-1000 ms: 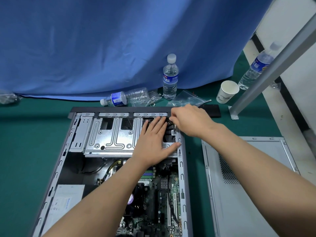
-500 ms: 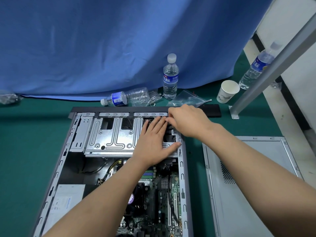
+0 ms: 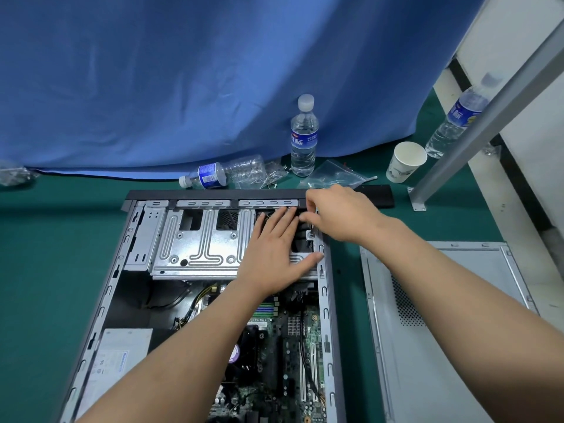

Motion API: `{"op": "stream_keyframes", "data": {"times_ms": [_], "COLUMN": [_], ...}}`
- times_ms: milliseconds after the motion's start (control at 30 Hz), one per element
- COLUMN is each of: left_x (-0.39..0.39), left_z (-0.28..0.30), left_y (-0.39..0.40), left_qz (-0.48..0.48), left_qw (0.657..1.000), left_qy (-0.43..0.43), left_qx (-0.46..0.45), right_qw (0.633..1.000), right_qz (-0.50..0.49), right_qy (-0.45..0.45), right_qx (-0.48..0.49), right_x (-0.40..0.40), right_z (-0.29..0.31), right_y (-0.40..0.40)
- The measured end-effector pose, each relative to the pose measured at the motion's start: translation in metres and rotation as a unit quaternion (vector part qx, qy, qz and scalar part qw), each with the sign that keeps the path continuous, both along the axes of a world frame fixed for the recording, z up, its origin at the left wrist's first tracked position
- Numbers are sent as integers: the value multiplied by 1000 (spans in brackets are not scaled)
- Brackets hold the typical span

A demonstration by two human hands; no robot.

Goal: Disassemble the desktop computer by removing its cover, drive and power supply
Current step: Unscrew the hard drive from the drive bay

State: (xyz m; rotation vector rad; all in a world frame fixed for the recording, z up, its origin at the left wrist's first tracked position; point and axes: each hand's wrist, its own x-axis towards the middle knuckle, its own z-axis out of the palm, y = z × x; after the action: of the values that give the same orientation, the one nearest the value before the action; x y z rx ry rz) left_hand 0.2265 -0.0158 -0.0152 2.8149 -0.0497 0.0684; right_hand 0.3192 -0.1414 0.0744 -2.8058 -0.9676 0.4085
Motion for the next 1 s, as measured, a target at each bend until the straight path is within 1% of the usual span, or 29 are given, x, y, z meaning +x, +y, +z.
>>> {"op": "stream_keyframes", "data": {"times_ms": [67, 100, 167, 300, 433, 500, 567, 733, 833, 867, 900, 1000], "left_x": [0, 0, 0, 0, 0, 0, 0, 0, 1, 1, 1, 1], "left_z": [0, 0, 1, 2, 2, 3, 3, 3, 3, 3, 2, 2], "left_y": [0, 0, 0, 0, 0, 0, 0, 0, 0, 0, 0, 1], "left_qz": [0, -1, -1, -3, -2, -2, -1, -3, -3, -2, -2, -4], "left_qw": [1000, 1000, 1000, 1000, 1000, 1000, 1000, 1000, 1000, 1000, 1000, 1000], "left_qy": [0, 1, 1, 3, 7, 7, 4, 3, 7, 7, 7, 9], "left_qx": [1, 1, 0, 2, 3, 4, 5, -6, 4, 5, 5, 3], "right_qw": [999, 999, 999, 995, 994, 995, 997, 998, 1000, 1000, 999, 995], "right_qz": [-16, -12, 12, 68, 27, 19, 22, 9, 0, 2, 12, 38], "right_qy": [-39, -40, -13, 65, 82, 66, 47, 59, -4, -9, 0, 79], "right_qx": [8, 18, 36, 31, 66, 75, 62, 12, 7, 18, 32, 48], "right_x": [-3, -3, -2, 9, 10, 8, 7, 3, 1, 1, 2, 7], "right_z": [-3, -4, -2, 5, 3, 3, 4, 6, 2, 1, 2, 7], "right_y": [3, 3, 0, -7, -6, -4, -3, 2, 3, 3, 3, -4]}}
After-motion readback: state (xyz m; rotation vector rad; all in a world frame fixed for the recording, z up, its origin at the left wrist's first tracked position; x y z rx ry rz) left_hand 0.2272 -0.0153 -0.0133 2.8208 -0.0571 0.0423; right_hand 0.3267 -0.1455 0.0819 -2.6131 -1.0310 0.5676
